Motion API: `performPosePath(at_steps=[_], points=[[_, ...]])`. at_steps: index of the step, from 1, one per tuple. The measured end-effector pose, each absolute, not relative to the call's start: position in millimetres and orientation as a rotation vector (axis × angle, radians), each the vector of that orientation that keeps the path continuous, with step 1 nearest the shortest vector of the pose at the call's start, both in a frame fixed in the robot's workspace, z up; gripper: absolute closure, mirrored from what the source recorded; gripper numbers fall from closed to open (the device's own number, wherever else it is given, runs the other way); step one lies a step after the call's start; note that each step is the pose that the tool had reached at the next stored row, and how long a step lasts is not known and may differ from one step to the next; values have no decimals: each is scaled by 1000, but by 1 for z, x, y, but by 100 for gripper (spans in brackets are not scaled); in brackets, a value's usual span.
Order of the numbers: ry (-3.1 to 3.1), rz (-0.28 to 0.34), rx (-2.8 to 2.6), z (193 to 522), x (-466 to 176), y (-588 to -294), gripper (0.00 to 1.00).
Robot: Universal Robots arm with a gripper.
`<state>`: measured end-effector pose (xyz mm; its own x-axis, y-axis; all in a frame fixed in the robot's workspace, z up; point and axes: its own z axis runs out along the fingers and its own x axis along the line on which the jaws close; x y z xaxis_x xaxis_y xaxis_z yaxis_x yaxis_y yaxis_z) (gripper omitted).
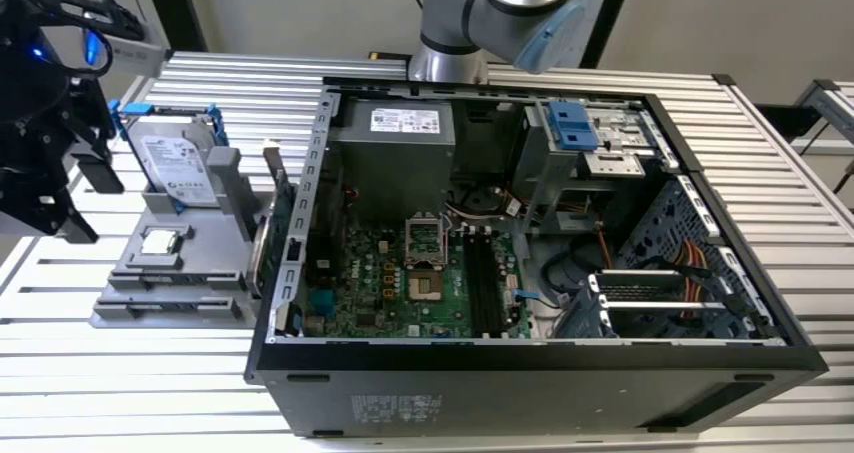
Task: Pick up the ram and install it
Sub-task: 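Pick up the ram and move it above insertion slot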
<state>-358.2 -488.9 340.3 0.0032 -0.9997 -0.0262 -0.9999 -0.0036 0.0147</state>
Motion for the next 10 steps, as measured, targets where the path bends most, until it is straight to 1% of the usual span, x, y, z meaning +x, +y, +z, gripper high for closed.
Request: performPosePath(at_steps=[10], points=[[2212,45,-2219,333,-358,-489,0]])
